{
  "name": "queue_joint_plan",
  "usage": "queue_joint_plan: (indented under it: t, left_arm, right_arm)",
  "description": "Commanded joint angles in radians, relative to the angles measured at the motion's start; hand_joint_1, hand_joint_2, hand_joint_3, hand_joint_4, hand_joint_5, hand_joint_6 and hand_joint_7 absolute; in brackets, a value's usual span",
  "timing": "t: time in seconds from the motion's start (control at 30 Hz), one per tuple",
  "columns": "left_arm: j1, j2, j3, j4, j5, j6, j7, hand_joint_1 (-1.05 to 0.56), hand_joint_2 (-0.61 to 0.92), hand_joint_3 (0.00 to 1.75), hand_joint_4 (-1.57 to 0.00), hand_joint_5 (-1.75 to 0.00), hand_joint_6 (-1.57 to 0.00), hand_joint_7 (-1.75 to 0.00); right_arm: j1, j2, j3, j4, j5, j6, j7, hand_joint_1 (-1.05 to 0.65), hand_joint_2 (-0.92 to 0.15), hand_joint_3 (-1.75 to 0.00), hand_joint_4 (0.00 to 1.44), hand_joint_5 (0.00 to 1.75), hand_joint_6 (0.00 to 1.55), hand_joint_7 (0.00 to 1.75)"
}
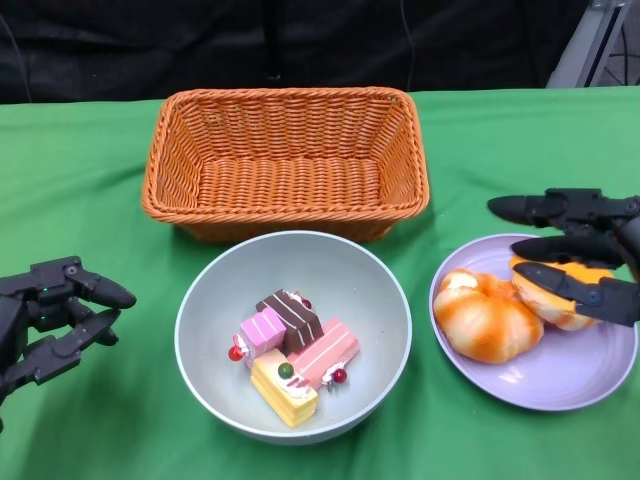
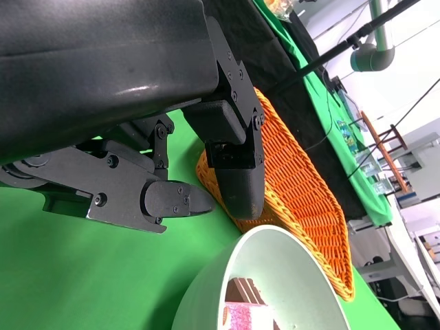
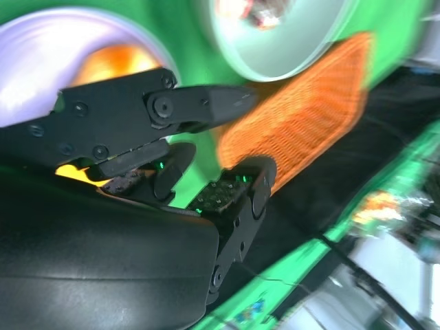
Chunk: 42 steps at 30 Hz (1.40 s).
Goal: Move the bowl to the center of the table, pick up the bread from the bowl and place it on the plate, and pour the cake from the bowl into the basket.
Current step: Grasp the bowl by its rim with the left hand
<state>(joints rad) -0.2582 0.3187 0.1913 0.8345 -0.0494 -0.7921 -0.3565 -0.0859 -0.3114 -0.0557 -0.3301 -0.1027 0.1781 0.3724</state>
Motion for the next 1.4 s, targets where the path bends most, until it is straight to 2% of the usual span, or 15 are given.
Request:
queue_joint_plan:
  t: [0.03,0.07,0.13,0.17,0.27,0.3,0.4,0.43,0.5,0.67,0.77,0.87,1.07,1.27,1.4]
  left_arm:
    - [0.001,0.013,0.008,0.005,-0.013,0.003,0.018,-0.06,0.92,0.3,-0.82,-1.24,-0.87,-0.86]
    - [0.001,0.012,0.009,0.005,-0.017,-0.005,0.015,-0.06,0.92,0.3,-0.82,-1.23,-0.87,-0.86]
    - [0.001,0.011,0.011,0.006,-0.022,-0.015,0.011,-0.06,0.92,0.28,-0.82,-1.2,-0.89,-0.81]
    - [0.001,0.011,0.011,0.006,-0.023,-0.017,0.011,-0.06,0.92,0.28,-0.82,-1.19,-0.89,-0.8]
    - [0.001,0.011,0.011,0.008,-0.024,-0.018,0.01,-0.06,0.92,0.28,-0.83,-1.19,-0.9,-0.79]
    - [0.012,0.011,0.012,-0.013,-0.036,-0.026,0.001,-0.06,0.92,0.28,-0.83,-1.19,-0.9,-0.79]
    - [0.046,0.015,0.01,-0.079,-0.072,-0.046,-0.032,-0.22,0.92,0.12,-0.86,-0.61,-0.93,-0.23]
    - [0.051,0.017,0.008,-0.088,-0.077,-0.046,-0.036,-0.24,0.92,0.1,-0.87,-0.52,-0.94,-0.15]
    - [0.056,0.018,0.006,-0.098,-0.083,-0.042,-0.039,-0.26,0.92,0.08,-0.89,-0.45,-0.95,-0.08]
    - [0.059,0.018,0.006,-0.104,-0.086,-0.038,-0.042,-0.26,0.92,0.08,-0.9,-0.42,-0.95,-0.06]
    - [0.12,0.108,-0.06,-0.244,-0.105,-0.065,-0.208,-0.43,0.92,0.09,-0.54,-0.16,-0.59,-0.01]
    - [0.144,0.175,-0.106,-0.323,-0.033,-0.142,-0.263,-0.45,0.91,0.04,-0.48,-0.06,-0.5,0.0]
    - [0.118,0.23,-0.138,-0.317,0.114,-0.313,-0.222,-0.52,0.9,0.01,-0.5,-0.02,-0.44,0.0]
    - [0.056,0.241,-0.123,-0.235,0.277,-0.466,-0.117,-0.56,0.89,0.0,-0.49,-0.01,-0.43,0.0]
    - [0.036,0.247,-0.129,-0.196,0.335,-0.51,-0.053,-0.55,0.88,0.0,-0.49,-0.01,-0.44,0.0]
  right_arm:
    - [0.01,-0.004,-0.022,0.006,0.025,-0.028,-0.022,-0.07,-0.92,-0.18,0.93,0.18,0.87,0.14]
    - [0.045,0.042,-0.015,-0.002,0.061,-0.088,-0.036,-0.07,-0.92,-0.2,0.96,0.23,0.9,0.17]
    - [0.09,0.098,-0.004,-0.01,0.11,-0.171,-0.057,-0.07,-0.87,-0.35,0.85,0.72,0.91,0.39]
    - [0.1,0.11,-0.001,-0.008,0.121,-0.194,-0.062,-0.07,-0.83,-0.43,0.79,0.89,0.86,0.54]
    - [0.104,0.111,0.0,0.001,0.125,-0.217,-0.064,-0.07,-0.81,-0.48,0.76,0.99,0.81,0.66]
    - [0.138,0.138,0.008,-0.025,0.135,-0.228,-0.08,-0.07,-0.81,-0.49,0.75,1.0,0.81,0.67]
    - [0.219,0.188,0.032,-0.067,0.149,-0.27,-0.116,-0.14,-0.65,-0.82,0.72,1.41,0.71,1.1]
    - [0.225,0.19,0.035,-0.068,0.15,-0.277,-0.118,-0.14,-0.63,-0.85,0.71,1.45,0.69,1.15]
    - [0.229,0.191,0.036,-0.069,0.15,-0.281,-0.121,-0.15,-0.62,-0.88,0.7,1.48,0.67,1.2]
    - [0.231,0.189,0.039,-0.068,0.151,-0.284,-0.125,-0.15,-0.61,-0.89,0.7,1.49,0.66,1.21]
    - [0.299,0.228,0.048,-0.093,0.194,-0.254,-0.144,-0.07,-0.67,-0.85,0.66,1.57,0.62,1.27]
    - [0.31,0.247,0.046,-0.115,0.21,-0.216,-0.171,-0.02,-0.68,-0.87,0.64,1.57,0.59,1.29]
    - [0.298,0.263,0.047,-0.112,0.225,-0.191,-0.199,-0.02,-0.63,-0.98,0.63,1.58,0.58,1.34]
    - [0.291,0.276,0.05,-0.096,0.23,-0.193,-0.217,-0.05,-0.64,-0.93,0.63,1.6,0.58,1.33]
    - [0.29,0.276,0.051,-0.093,0.231,-0.195,-0.223,-0.05,-0.65,-0.9,0.63,1.6,0.58,1.32]
